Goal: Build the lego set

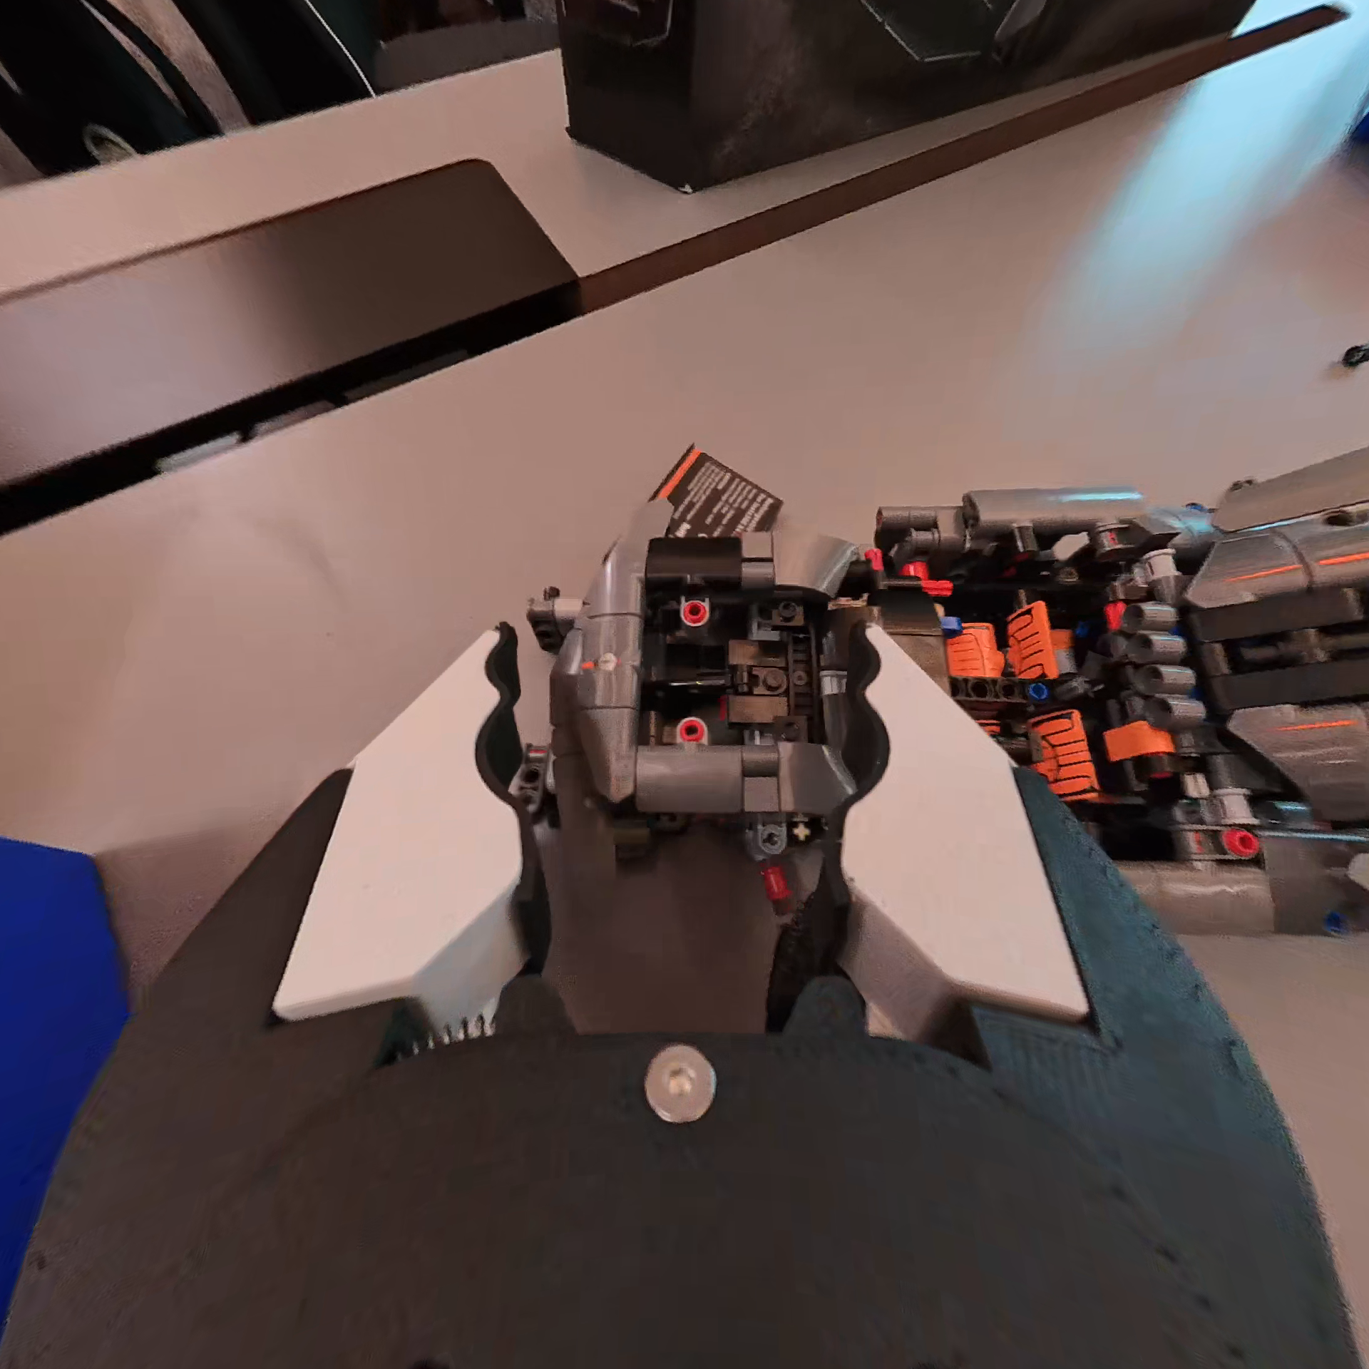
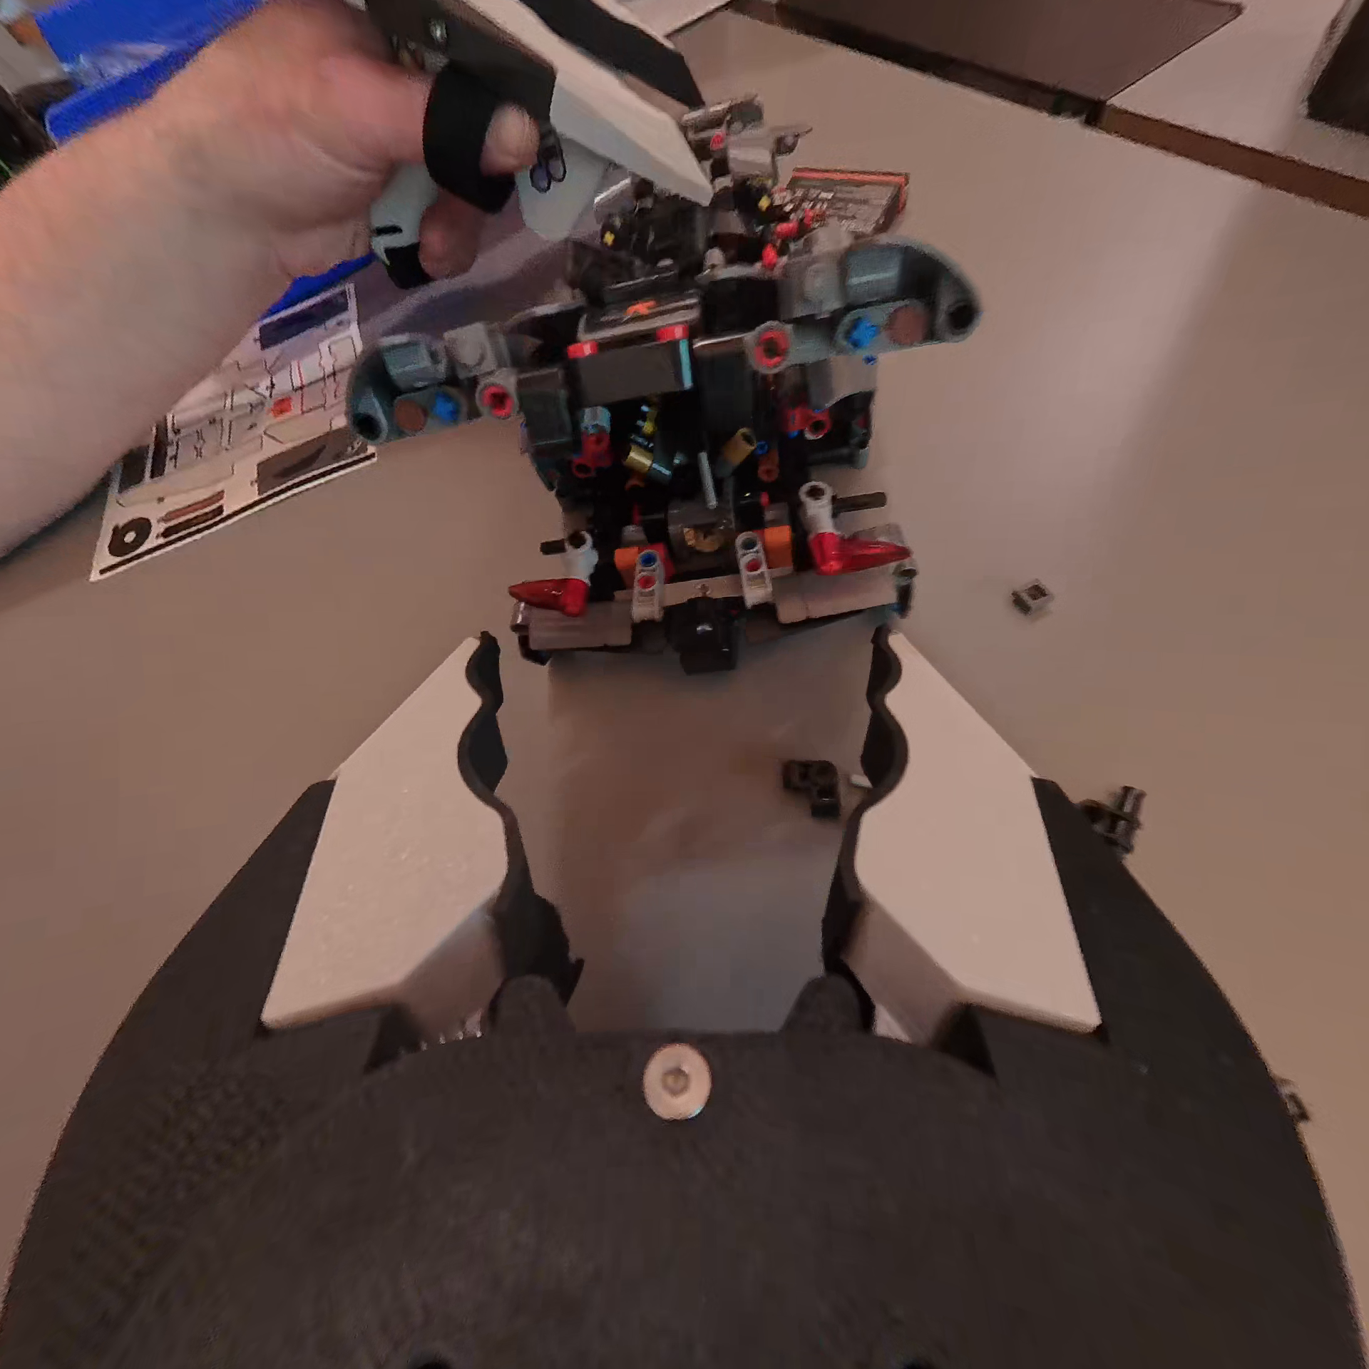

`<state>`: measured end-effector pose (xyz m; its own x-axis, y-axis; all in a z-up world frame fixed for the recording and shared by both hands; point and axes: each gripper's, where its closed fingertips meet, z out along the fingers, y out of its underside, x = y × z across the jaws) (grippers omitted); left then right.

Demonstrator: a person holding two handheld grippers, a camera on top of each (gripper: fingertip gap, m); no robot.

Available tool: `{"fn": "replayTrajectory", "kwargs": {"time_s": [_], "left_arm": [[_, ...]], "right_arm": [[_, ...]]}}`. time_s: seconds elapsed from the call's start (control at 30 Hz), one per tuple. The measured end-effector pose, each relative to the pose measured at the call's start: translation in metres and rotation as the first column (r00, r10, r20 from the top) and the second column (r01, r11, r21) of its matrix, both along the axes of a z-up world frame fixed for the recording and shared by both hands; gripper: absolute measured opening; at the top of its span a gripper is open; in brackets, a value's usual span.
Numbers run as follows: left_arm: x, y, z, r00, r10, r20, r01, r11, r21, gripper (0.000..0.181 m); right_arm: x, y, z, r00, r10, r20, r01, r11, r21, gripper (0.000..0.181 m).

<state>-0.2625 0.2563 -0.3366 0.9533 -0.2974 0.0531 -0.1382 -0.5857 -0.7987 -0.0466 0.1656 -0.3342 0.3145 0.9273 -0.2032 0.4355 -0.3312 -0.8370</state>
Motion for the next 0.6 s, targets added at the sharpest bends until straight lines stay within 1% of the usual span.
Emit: {"fn": "replayTrajectory", "kwargs": {"time_s": [0.07,0.13,0.2,0.23,0.27,0.33,0.4,0.47,0.53,0.6], "left_arm": [[0.005,-0.004,-0.003,0.997,-0.006,0.079,0.009,0.999,-0.037,0.087],[0.003,-0.002,-0.003,0.998,0.007,0.067,-0.006,1.000,-0.023,0.087],[0.006,-0.003,-0.002,0.998,0.004,0.068,-0.001,0.999,-0.036,0.082],[0.008,-0.003,-0.002,0.998,0.002,0.066,0.001,0.999,-0.040,0.084],[0.009,-0.003,-0.003,0.998,0.002,0.056,0.001,0.999,-0.039,0.086],[0.009,-0.003,-0.003,0.998,0.006,0.064,-0.003,0.999,-0.045,0.086],[0.007,-0.004,-0.003,0.998,0.006,0.069,-0.003,0.999,-0.048,0.083],[0.008,-0.006,-0.004,0.997,0.007,0.078,-0.003,0.999,-0.054,0.082],[0.007,-0.010,-0.003,0.997,0.018,0.076,-0.013,0.998,-0.062,0.080],[0.007,-0.016,-0.003,0.997,0.035,0.065,-0.032,0.998,-0.059,0.075]], "right_arm": [[-0.005,-0.008,-0.004,0.999,0.008,0.041,-0.008,1.000,0.005,0.100],[-0.011,-0.014,-0.008,0.996,-0.001,0.093,-0.003,0.999,0.036,0.101],[-0.018,-0.018,-0.009,0.990,-0.029,0.135,0.020,0.997,0.071,0.106],[-0.020,-0.018,-0.011,0.985,-0.050,0.166,0.035,0.995,0.095,0.104],[-0.019,-0.015,-0.013,0.978,-0.079,0.193,0.055,0.991,0.126,0.097],[-0.019,-0.009,-0.014,0.972,-0.114,0.204,0.084,0.985,0.149,0.094],[-0.019,-0.004,-0.013,0.973,-0.114,0.200,0.087,0.987,0.138,0.093],[-0.016,0.003,-0.014,0.973,-0.105,0.206,0.081,0.989,0.123,0.100],[-0.015,0.006,-0.016,0.975,-0.071,0.210,0.052,0.994,0.095,0.104],[-0.013,0.010,-0.018,0.977,-0.039,0.212,0.023,0.997,0.079,0.105]]}}
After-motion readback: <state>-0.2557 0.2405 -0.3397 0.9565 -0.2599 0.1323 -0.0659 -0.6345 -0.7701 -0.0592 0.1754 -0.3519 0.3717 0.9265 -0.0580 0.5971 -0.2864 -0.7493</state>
